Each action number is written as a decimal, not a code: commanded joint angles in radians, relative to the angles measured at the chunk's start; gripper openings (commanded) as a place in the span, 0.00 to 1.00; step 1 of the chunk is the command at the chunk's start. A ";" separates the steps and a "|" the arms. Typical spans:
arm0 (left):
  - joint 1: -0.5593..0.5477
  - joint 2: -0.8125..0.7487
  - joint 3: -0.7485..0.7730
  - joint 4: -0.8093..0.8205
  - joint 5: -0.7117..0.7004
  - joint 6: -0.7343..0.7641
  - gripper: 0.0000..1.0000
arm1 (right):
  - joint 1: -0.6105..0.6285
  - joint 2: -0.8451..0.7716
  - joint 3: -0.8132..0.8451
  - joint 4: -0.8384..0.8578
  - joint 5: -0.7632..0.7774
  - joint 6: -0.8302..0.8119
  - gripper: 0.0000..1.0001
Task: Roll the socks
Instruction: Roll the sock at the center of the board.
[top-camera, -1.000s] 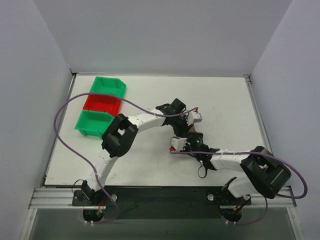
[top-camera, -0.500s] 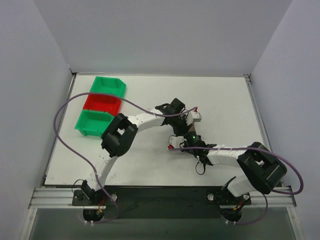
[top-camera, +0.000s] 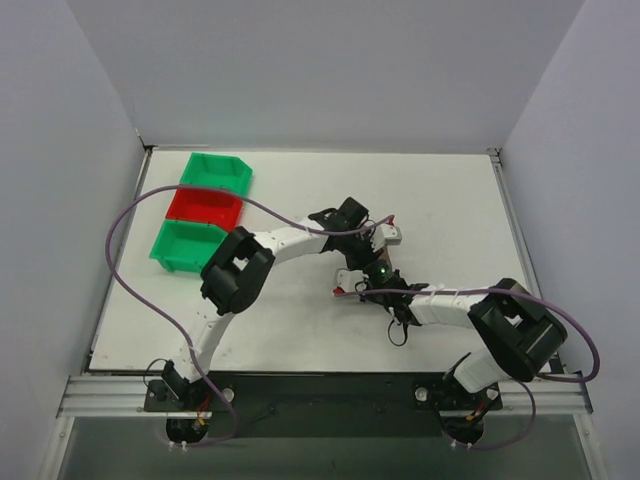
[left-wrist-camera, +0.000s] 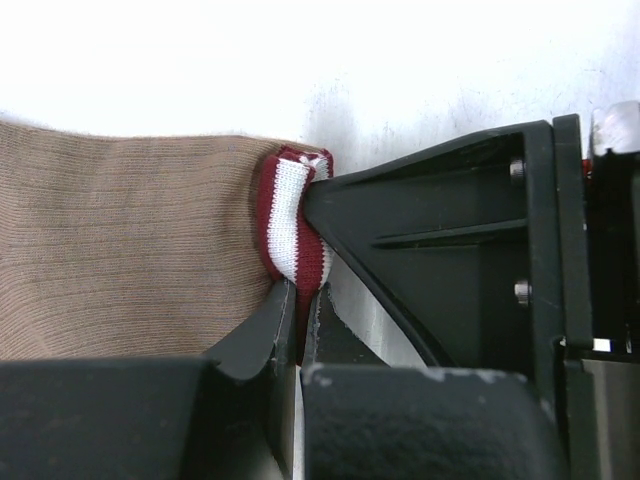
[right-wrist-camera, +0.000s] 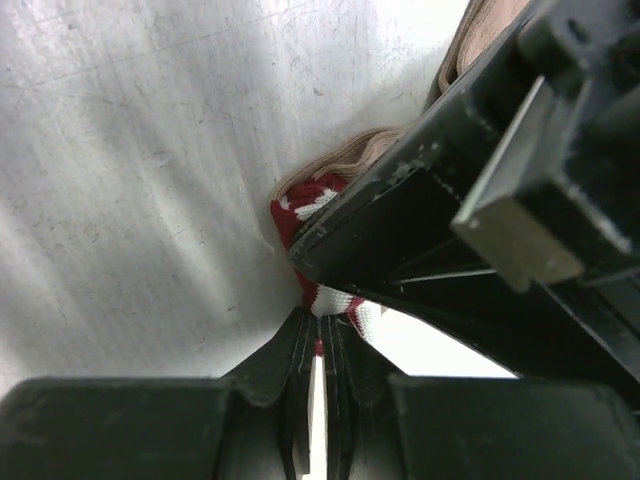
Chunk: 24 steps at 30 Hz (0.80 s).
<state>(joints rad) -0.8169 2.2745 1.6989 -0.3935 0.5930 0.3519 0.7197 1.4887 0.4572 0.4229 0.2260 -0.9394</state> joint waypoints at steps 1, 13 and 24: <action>-0.010 0.099 -0.094 -0.199 -0.079 0.021 0.00 | 0.001 0.059 -0.002 -0.153 -0.045 0.033 0.00; -0.011 0.077 -0.116 -0.182 -0.075 0.029 0.03 | 0.000 0.085 0.005 -0.148 -0.040 0.048 0.00; -0.008 0.056 -0.140 -0.168 -0.073 0.021 0.32 | -0.002 0.077 -0.002 -0.144 -0.048 0.059 0.00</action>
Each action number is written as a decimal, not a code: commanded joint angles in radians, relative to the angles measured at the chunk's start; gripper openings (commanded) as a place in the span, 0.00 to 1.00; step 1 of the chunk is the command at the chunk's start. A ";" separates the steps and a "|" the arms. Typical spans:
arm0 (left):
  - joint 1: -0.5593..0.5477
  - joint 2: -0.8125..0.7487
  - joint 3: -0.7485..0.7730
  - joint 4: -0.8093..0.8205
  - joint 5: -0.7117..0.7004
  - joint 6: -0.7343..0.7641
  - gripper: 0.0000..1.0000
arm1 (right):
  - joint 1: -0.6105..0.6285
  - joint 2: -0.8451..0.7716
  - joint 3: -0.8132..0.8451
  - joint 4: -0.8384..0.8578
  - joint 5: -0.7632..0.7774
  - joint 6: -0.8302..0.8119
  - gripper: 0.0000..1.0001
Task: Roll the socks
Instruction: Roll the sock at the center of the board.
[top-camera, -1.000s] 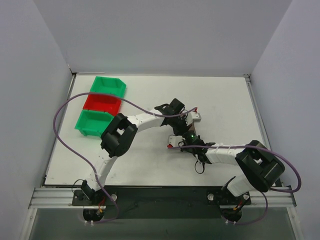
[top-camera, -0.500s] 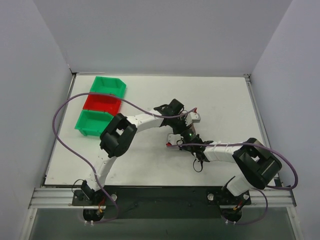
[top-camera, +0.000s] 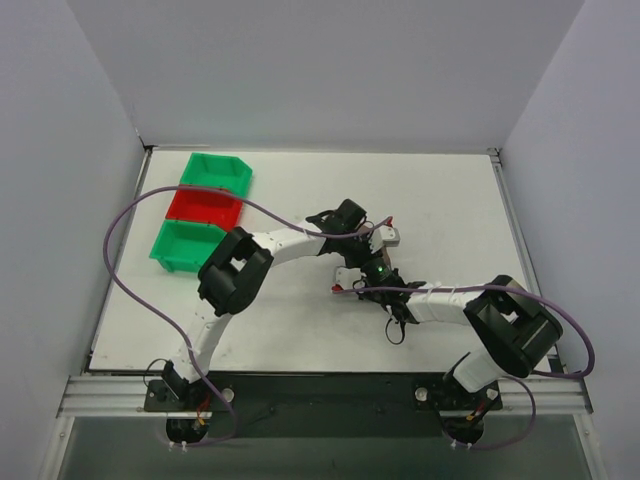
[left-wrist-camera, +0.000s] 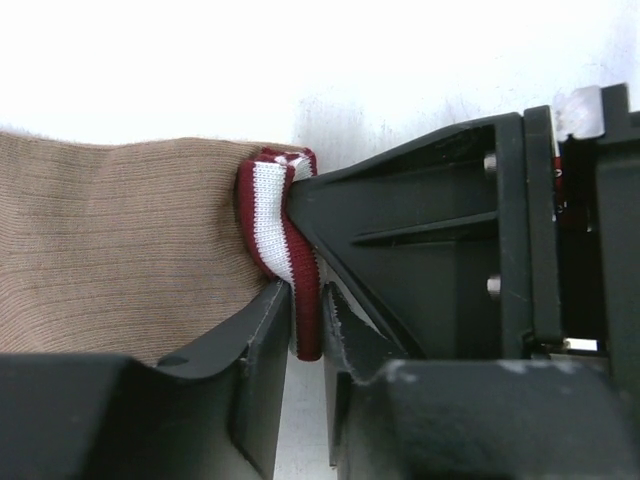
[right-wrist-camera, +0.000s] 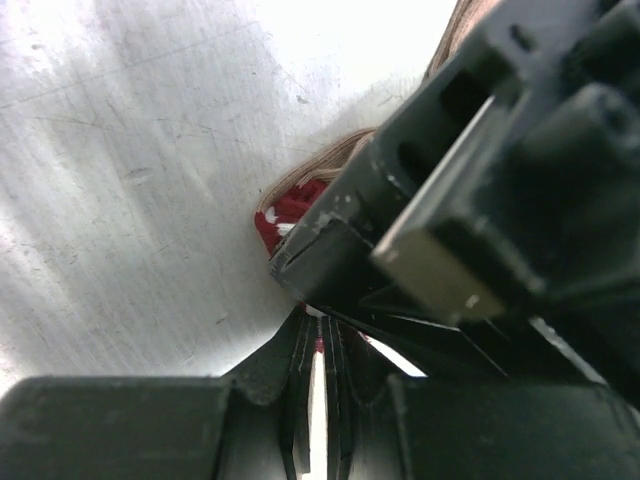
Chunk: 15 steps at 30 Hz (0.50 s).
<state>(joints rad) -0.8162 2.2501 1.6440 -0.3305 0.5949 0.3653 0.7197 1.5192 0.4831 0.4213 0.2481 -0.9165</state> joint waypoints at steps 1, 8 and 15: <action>-0.009 0.078 -0.087 -0.235 -0.073 0.006 0.34 | -0.005 0.047 -0.026 -0.141 -0.070 0.034 0.00; -0.009 0.039 -0.087 -0.278 -0.113 0.063 0.34 | -0.009 0.030 -0.041 -0.125 -0.073 0.027 0.00; 0.000 0.051 -0.021 -0.406 -0.162 0.133 0.34 | -0.006 0.024 -0.049 -0.090 -0.060 -0.012 0.00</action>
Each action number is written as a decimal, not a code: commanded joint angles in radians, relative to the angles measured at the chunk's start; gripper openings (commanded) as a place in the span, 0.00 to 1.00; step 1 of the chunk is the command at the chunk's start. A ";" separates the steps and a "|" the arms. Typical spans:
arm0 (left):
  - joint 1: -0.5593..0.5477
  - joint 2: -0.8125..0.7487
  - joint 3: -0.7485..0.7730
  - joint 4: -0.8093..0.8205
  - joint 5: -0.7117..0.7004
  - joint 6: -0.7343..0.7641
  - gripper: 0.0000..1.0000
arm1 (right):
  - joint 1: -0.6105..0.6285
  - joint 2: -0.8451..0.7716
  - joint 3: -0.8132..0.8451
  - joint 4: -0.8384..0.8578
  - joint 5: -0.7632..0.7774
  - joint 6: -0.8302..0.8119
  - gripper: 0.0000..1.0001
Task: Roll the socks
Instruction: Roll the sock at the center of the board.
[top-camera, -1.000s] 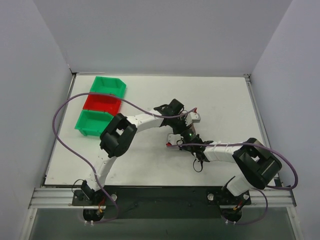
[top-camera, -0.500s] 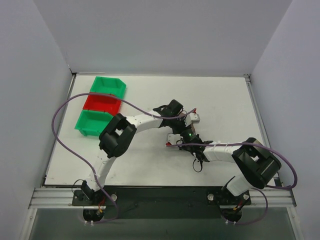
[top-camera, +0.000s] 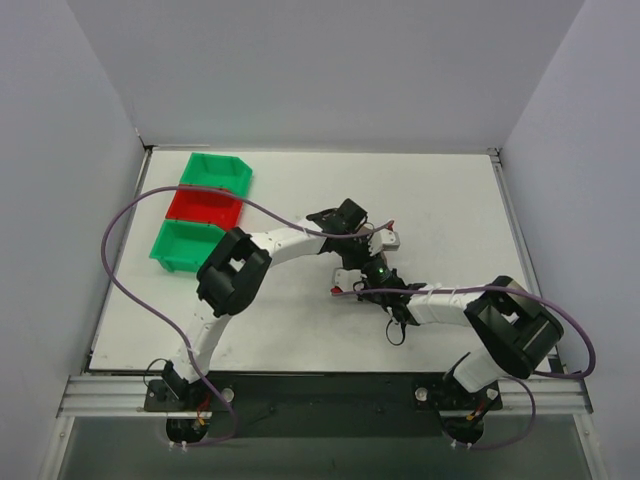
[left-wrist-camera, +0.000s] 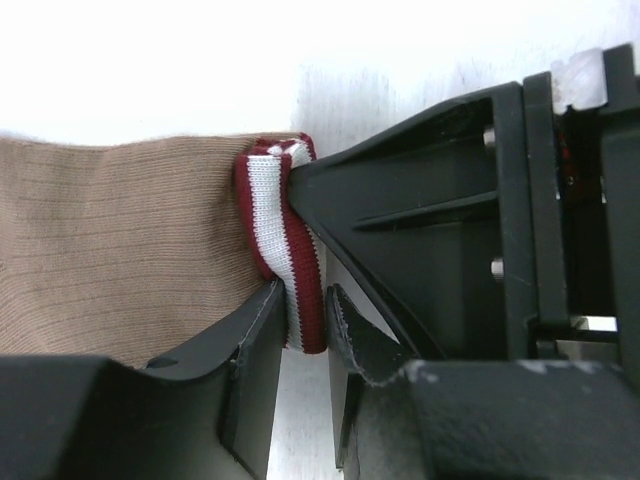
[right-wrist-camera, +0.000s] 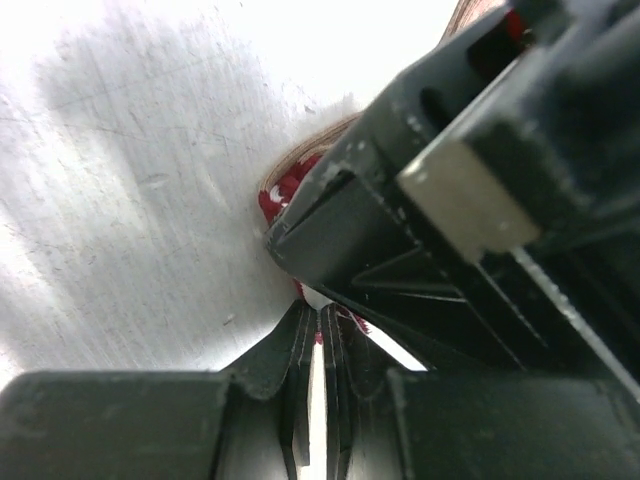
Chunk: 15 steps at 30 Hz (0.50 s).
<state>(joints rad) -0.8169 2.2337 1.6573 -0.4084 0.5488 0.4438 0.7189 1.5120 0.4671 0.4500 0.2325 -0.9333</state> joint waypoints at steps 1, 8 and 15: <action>0.004 0.072 -0.030 -0.342 -0.110 0.065 0.34 | -0.006 0.036 -0.033 -0.117 -0.041 0.001 0.00; 0.019 0.101 0.038 -0.461 -0.032 0.113 0.11 | 0.011 0.080 -0.038 -0.077 -0.019 -0.019 0.00; 0.030 0.078 0.058 -0.550 0.052 0.170 0.15 | 0.016 0.105 -0.038 -0.066 -0.012 -0.030 0.00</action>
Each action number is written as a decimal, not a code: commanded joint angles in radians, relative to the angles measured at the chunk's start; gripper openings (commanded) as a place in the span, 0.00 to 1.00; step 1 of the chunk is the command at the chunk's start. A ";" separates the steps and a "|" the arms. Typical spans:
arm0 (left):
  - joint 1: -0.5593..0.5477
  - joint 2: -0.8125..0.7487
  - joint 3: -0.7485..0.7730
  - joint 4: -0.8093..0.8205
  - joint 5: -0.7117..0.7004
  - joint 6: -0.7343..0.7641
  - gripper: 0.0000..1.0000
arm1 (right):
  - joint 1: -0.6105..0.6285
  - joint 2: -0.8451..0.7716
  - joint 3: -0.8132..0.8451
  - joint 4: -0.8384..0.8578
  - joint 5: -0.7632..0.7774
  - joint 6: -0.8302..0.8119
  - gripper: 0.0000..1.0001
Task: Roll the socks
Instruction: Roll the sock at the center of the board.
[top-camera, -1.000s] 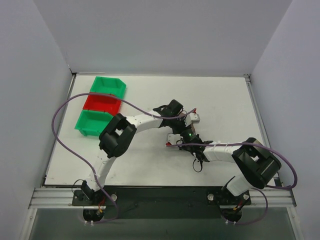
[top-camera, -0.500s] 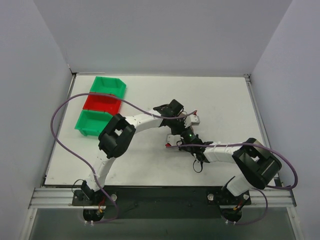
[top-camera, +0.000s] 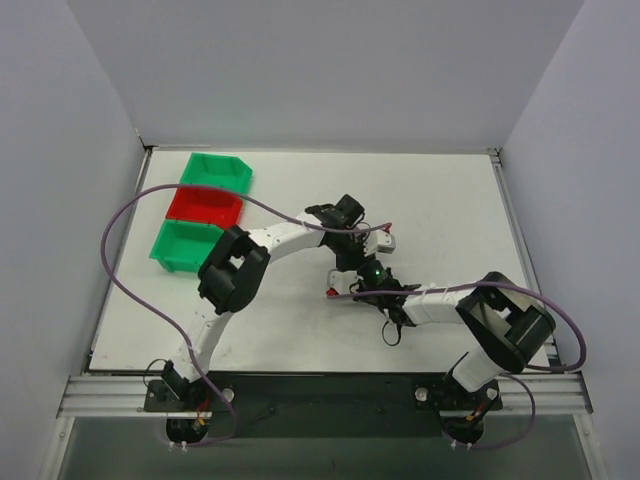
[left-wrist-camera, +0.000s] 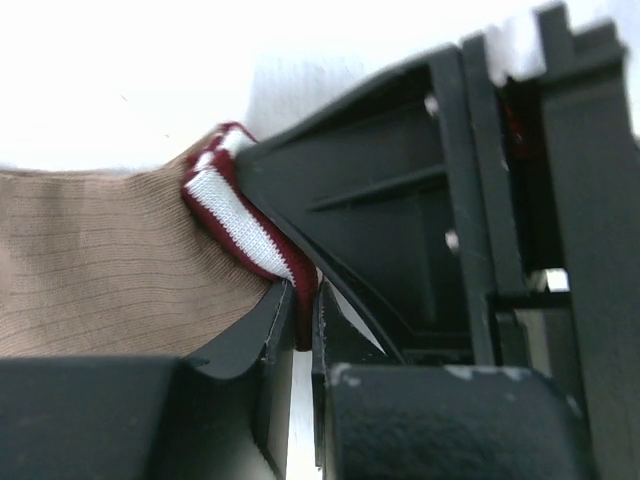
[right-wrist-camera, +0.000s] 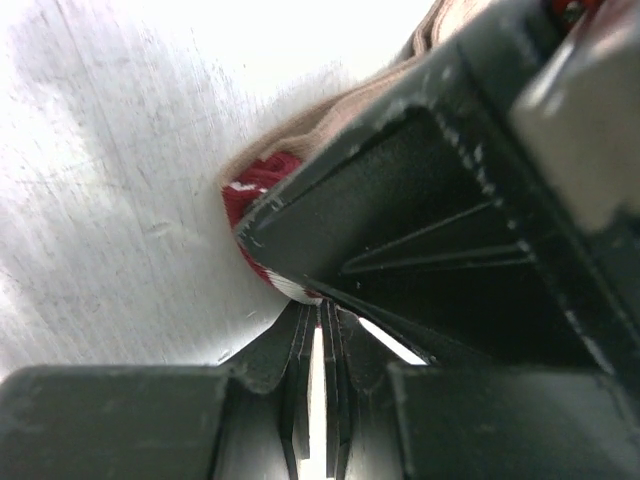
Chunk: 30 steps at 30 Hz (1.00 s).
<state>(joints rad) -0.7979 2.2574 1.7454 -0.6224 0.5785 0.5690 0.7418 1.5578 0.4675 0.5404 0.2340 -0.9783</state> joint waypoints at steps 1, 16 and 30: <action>0.015 0.054 -0.015 -0.350 0.033 0.051 0.17 | -0.002 0.062 -0.038 -0.157 -0.010 0.012 0.00; 0.028 0.087 -0.027 -0.263 -0.146 -0.040 0.00 | 0.056 -0.024 0.009 -0.325 -0.106 0.023 0.16; 0.032 0.065 -0.118 -0.273 -0.203 -0.008 0.00 | 0.065 -0.128 -0.065 -0.211 -0.119 -0.051 0.52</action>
<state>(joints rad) -0.7742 2.2337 1.7161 -0.7094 0.5686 0.5549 0.7944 1.4178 0.4706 0.3737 0.1131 -0.9981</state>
